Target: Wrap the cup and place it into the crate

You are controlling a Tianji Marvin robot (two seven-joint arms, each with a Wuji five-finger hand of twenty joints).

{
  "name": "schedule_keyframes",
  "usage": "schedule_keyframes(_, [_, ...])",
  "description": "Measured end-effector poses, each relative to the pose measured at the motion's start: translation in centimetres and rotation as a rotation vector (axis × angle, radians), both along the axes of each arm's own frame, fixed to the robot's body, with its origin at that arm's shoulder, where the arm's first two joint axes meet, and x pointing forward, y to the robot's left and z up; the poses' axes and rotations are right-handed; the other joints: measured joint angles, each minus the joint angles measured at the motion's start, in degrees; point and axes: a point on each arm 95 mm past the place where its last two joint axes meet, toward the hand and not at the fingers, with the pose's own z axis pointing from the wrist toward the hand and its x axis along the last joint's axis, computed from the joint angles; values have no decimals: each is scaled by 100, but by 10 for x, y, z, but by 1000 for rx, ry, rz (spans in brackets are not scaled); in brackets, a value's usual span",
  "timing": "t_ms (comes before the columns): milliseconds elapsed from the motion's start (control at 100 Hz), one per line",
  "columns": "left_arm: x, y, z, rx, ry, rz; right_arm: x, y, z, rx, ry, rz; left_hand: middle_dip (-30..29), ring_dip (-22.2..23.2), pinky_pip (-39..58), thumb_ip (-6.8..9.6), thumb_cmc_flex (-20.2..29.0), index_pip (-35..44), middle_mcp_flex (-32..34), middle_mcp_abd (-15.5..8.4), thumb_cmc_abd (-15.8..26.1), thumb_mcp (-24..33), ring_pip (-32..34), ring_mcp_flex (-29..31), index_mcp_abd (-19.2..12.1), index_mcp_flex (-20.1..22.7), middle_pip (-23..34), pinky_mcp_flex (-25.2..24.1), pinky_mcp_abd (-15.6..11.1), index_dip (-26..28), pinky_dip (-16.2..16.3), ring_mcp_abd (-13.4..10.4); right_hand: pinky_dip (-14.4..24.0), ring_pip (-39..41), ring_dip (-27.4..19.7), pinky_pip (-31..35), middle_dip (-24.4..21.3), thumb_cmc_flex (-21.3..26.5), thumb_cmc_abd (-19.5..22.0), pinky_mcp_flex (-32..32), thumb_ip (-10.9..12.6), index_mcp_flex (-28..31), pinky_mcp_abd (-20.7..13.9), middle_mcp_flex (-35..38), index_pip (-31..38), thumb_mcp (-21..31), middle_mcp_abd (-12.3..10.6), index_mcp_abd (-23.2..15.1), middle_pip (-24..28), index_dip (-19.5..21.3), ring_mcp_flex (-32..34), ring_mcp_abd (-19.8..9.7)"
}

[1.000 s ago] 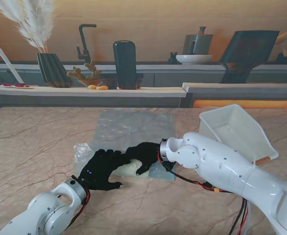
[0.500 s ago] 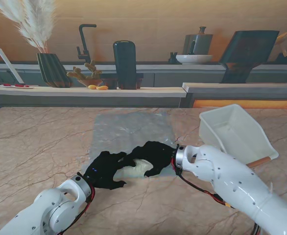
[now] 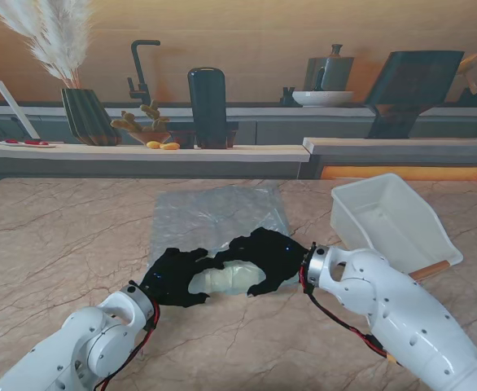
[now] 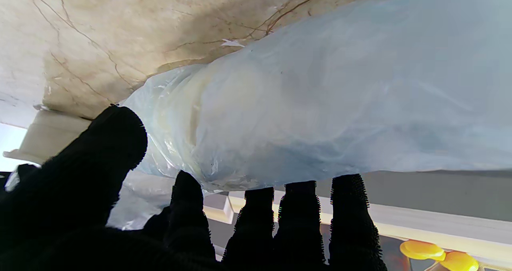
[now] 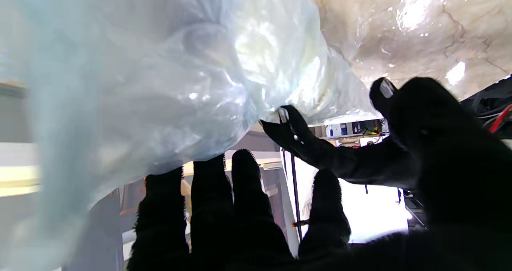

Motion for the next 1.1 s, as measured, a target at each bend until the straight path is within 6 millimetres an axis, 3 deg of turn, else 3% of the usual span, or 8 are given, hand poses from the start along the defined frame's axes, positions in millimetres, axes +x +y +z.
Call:
schedule_keyframes(40, [2, 0, 0, -5, 6, 5, -3, 0, 2, 4, -13, -12, 0, 3, 26, 0, 0, -13, 11, 0, 0, 0, 0, 0, 21, -3, 0, 0, 12, -5, 0, 10, 0, 0, 5, -31, 0, -1, 2, -2, 0, 4, 0, 0, 49, 0, 0, 64, 0, 78, 0, -1])
schedule_keyframes(160, [8, 0, 0, -33, 35, 22, -11, 3, 4, 0, -69, -69, 0, 56, 34, 0, 59, -15, 38, 18, 0, -10, 1, 0, 78, -3, 0, 0, 60, -5, 0, 51, 3, 0, 34, -78, 21, -1, 5, -7, 0, 383, 3, 21, 534, 0, 2, 885, 5, 154, 7, 2])
schedule_keyframes(240, [12, 0, 0, -53, 57, 31, -14, 5, 4, -14, -91, -99, 0, 72, 40, 0, 134, -15, 39, 50, 1, -10, 3, 0, 104, -3, 0, 0, 63, -5, 0, 54, 6, 0, 79, -103, 32, -1, 86, -7, 0, 662, 23, 27, 592, -6, 74, 1187, 6, 112, 7, 26])
schedule_keyframes(380, [17, 0, 2, -56, 83, 35, -16, 6, 5, -4, -205, -149, 0, 80, 41, 0, 278, -76, 60, 85, 1, -9, 6, 0, 138, -8, 0, 0, 73, -5, 1, 64, 10, 66, 85, -170, 91, 2, 86, -170, 0, 736, 177, 79, 666, -19, 203, 1309, 52, 15, -140, 156])
schedule_keyframes(560, [22, -1, 5, -74, 119, 43, -23, 0, 9, 45, -215, -187, 4, 139, 42, 0, 418, -76, 79, 189, 3, -19, 51, 1, 236, 5, 0, 2, 111, -1, 5, 116, 10, 8, 87, -306, 97, 4, 172, -417, 0, 736, 338, 64, 666, -129, 219, 1310, 53, -5, -414, 226])
schedule_keyframes(820, [29, -2, 8, -133, 189, 64, -41, 4, 24, 144, -325, -98, 111, 157, 43, 0, 489, -76, 196, 307, 5, -85, 63, 9, 340, 241, 1, 4, 124, 15, 8, 233, 61, 149, 88, -369, 103, 11, 172, -269, 0, 948, 354, 83, 670, -185, 220, 1335, 163, -53, -440, 226])
schedule_keyframes(1030, [33, -3, 11, -138, 232, 80, -53, 11, 22, -11, -201, -134, 161, 219, 43, 0, 580, -93, 383, 311, 8, -115, 73, 119, 340, 271, 2, 52, 132, 9, 32, 234, 144, 426, 157, -286, 129, 119, 172, -77, 0, 1385, 341, 388, 426, -183, 307, 1879, 269, -267, -157, 243])
schedule_keyframes(1100, [35, -2, 12, -173, 267, 97, -54, 11, 17, -34, -198, -187, 166, 268, 97, 0, 633, -93, 459, 313, 9, -168, 119, 195, 340, 399, 10, 58, 133, 9, 70, 237, 144, 427, 158, -285, 129, 135, 172, -77, 0, 1398, 340, 388, 275, -183, 436, 2029, 224, -301, -157, 315])
